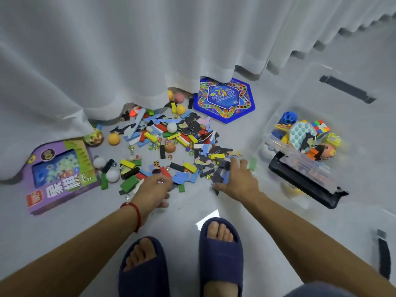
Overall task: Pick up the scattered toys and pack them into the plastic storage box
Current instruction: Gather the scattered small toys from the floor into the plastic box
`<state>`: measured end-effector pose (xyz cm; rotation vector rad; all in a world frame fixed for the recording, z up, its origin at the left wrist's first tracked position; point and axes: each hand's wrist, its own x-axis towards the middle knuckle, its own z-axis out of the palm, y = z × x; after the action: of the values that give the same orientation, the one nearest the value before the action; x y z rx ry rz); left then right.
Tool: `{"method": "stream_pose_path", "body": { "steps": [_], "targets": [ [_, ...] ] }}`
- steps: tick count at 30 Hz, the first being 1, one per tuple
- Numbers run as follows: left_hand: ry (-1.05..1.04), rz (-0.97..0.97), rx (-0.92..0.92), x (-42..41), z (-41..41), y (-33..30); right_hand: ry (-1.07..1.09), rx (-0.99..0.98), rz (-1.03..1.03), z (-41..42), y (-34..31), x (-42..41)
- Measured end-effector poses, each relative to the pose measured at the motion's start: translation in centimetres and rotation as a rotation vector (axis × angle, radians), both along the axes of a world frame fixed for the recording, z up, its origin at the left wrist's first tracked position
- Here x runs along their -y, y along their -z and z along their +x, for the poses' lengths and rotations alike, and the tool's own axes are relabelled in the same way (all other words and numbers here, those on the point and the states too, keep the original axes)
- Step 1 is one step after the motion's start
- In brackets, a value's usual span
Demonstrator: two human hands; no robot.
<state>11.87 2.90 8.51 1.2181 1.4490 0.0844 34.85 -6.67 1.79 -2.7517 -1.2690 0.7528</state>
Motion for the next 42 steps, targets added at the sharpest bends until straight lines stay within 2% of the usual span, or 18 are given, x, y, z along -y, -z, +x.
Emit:
{"method": "stream_pose_path", "body": {
  "steps": [4,8,14,17,23,27,30,34,38,42],
  "targets": [
    [0.048,-0.002,0.038,0.4,1.3,2.3,-0.042,0.064,-0.031,-0.5,3.0,-0.8],
    [0.074,0.034,0.051,-0.2,2.7,3.7,-0.112,0.197,0.055,-1.3,5.3,1.5],
    [0.074,-0.028,0.07,1.3,4.2,6.0,-0.238,0.301,-0.002,-1.7,5.8,1.9],
    [0.072,-0.084,0.106,2.0,4.5,6.7,-0.254,0.289,-0.046,-2.1,5.0,2.0],
    [0.116,-0.048,0.03,2.9,4.2,7.7,-0.128,0.205,-0.059,-2.8,4.8,1.6],
    [0.135,-0.085,0.038,3.1,4.1,7.4,-0.19,0.284,-0.052,-2.3,5.1,1.9],
    [0.138,-0.207,0.091,3.4,4.2,6.9,-0.264,0.367,-0.015,-1.5,5.0,1.8],
    [0.084,-0.296,0.132,3.4,3.8,6.8,-0.161,0.316,0.059,0.4,4.5,2.1],
    [0.027,-0.248,0.137,3.8,3.5,7.1,0.104,0.11,0.23,1.8,4.6,2.5],
    [-0.103,-0.208,0.203,4.3,3.0,6.9,0.15,0.021,0.33,1.7,5.2,3.5]
  ]
}}
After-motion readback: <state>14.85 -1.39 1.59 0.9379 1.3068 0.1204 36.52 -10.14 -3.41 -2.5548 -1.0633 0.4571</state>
